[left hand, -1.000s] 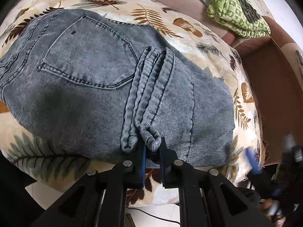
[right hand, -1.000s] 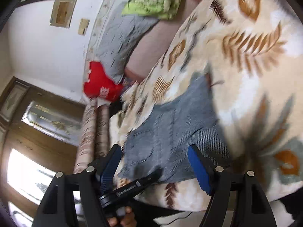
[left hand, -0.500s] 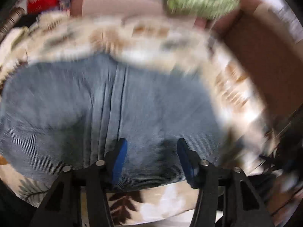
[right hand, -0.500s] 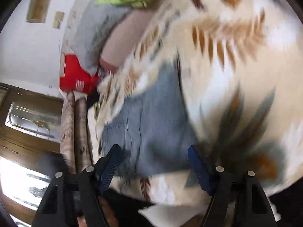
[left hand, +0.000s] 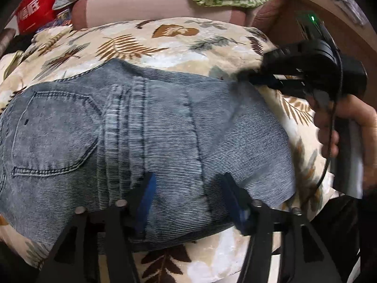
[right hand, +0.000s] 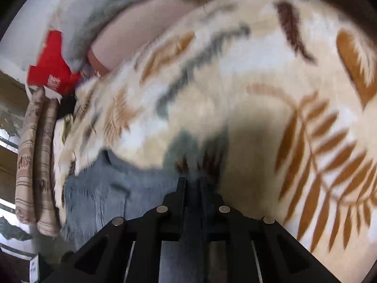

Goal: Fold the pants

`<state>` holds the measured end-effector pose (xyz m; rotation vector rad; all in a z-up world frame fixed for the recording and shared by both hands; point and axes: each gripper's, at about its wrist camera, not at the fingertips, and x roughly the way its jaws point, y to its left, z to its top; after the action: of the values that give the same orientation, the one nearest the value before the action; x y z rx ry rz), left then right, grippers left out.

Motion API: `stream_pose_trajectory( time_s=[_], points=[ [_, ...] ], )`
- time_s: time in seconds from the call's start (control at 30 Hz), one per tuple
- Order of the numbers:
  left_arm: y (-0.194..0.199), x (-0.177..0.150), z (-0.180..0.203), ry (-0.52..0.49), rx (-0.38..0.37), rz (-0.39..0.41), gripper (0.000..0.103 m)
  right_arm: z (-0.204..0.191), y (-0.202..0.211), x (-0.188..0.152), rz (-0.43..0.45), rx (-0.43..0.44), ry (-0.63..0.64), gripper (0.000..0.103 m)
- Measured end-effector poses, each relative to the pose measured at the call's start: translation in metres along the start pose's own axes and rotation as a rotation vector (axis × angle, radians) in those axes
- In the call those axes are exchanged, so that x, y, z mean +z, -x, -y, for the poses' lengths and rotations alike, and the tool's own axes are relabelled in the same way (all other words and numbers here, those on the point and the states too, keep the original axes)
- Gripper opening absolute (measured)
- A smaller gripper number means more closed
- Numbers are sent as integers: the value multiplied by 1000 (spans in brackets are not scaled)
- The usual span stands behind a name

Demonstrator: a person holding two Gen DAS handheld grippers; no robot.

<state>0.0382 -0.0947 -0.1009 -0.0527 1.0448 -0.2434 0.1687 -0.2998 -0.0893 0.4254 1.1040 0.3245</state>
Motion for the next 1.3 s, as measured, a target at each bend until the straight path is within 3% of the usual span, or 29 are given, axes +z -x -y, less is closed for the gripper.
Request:
stream_pose_trajectory(
  time_s=[0.1, 0.17, 0.2, 0.23, 0.3, 0.37, 0.43, 0.53, 0.63, 0.67, 0.7, 0.73, 0.87, 1.0, 1.07, 1.13, 1.17, 1.2, 1.23, 1.3],
  points=[
    [4, 0, 3, -25, 6, -2, 63, 6, 4, -9, -13, 7, -2, 17],
    [12, 8, -6, 42, -43, 13, 63, 18, 24, -19, 32, 18, -52, 34],
    [14, 12, -8, 56, -54, 18, 63, 25, 42, -31, 67, 34, -85, 58],
    [20, 19, -11, 66, -61, 35, 63, 30, 54, -42, 80, 56, -124, 72],
    [29, 41, -10, 54, -56, 86, 63, 38, 74, -68, 74, 134, -168, 73],
    [26, 62, -6, 45, -80, 72, 63, 34, 78, -95, 30, 165, -159, 73],
    [11, 84, 8, -3, -79, 35, 63, 30, 75, -117, -10, 188, -161, 72],
    [-26, 100, 33, -108, -40, -40, 63, 16, 74, -132, 3, 232, -117, 69],
    [-75, 103, 48, -205, 68, -147, 64, 11, 65, -140, 19, 309, -119, 69],
    [-81, 103, 49, -213, 88, -137, 67, 9, 50, -144, -32, 279, -98, 65],
    [-82, 104, 51, -218, 104, -111, 68, 9, 34, -150, -87, 219, -78, 45],
    [-82, 106, 53, -223, 119, -105, 69, 9, 33, -152, -77, 189, -85, 33],
    [-84, 111, 54, -210, 118, -115, 70, 14, 38, -149, -128, 204, -135, 33],
    [-75, 111, 47, -192, 67, -90, 70, -1, 67, -133, -39, 241, -99, 36],
    [-63, 114, 35, -138, 31, -53, 70, -2, 71, -120, -3, 276, -106, 40],
    [-45, 111, 23, -101, 46, -8, 70, 5, 56, -113, -28, 320, -151, 49],
    [-35, 109, 16, -79, 54, 18, 70, 17, 32, -112, -99, 277, -193, 49],
    [-25, 104, 9, -65, 48, 34, 70, 27, 21, -114, -132, 250, -222, 35],
    [-17, 99, 4, -59, 37, 41, 70, 37, 18, -116, -114, 275, -282, 35],
    [1, 80, -9, -52, 21, 47, 70, 31, 32, -113, -89, 282, -269, 37]
  ],
)
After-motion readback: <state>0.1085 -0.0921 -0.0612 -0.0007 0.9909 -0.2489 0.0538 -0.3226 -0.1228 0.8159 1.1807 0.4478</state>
